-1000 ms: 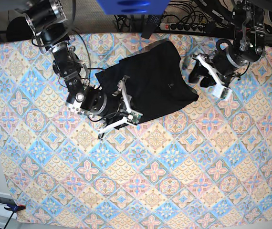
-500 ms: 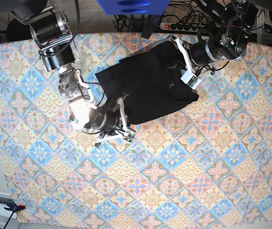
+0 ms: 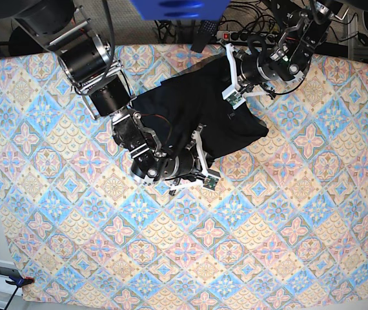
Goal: Fold the T-shirt properly
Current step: 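Grasp the bundle's sides with both grippers and square it up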
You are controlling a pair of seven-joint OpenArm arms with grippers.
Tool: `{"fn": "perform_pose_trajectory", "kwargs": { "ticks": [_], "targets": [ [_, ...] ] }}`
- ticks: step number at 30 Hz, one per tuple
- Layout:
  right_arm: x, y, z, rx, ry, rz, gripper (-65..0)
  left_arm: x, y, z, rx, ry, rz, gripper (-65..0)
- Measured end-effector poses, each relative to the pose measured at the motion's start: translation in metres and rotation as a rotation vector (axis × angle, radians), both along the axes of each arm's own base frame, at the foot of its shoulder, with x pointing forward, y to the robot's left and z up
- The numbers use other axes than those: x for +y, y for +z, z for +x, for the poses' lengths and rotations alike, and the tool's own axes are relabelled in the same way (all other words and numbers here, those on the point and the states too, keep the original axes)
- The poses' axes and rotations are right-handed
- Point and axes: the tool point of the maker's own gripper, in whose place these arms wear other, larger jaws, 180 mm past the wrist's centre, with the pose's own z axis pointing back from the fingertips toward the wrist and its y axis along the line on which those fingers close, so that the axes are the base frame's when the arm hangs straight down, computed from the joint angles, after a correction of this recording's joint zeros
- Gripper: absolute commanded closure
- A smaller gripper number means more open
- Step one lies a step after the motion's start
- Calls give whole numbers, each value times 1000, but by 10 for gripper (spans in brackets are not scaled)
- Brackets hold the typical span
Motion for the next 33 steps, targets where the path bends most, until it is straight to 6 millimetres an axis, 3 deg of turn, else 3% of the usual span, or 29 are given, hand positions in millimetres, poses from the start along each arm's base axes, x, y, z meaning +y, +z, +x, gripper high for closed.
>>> {"fn": "perform_pose_trajectory", "kwargs": {
  "ticks": [3,8,14,24,30,33],
  "targets": [
    [-33,-18,2,-14,5,-134,-38,11,-13,2,21,12,36,-9],
    [-42,-21,4,-54,29,-200,-38,20,-16,17,-12,-1,84,-9],
    [-78,-31,-10,-64,-9,-201,-38,35,-20,44,-60,-9,154,-9],
    [-140,-20,-44,-114,30,-431,-38,41,-4,107,-186,36,173,-10],
    [-147,-3,-67,-162,58,-463,-38,29,-10,136,-193,82,141,-10],
    [-149,4,-82,-175,76,-471,-38,23,-4,156,-242,129,103,-10]
  ]
}}
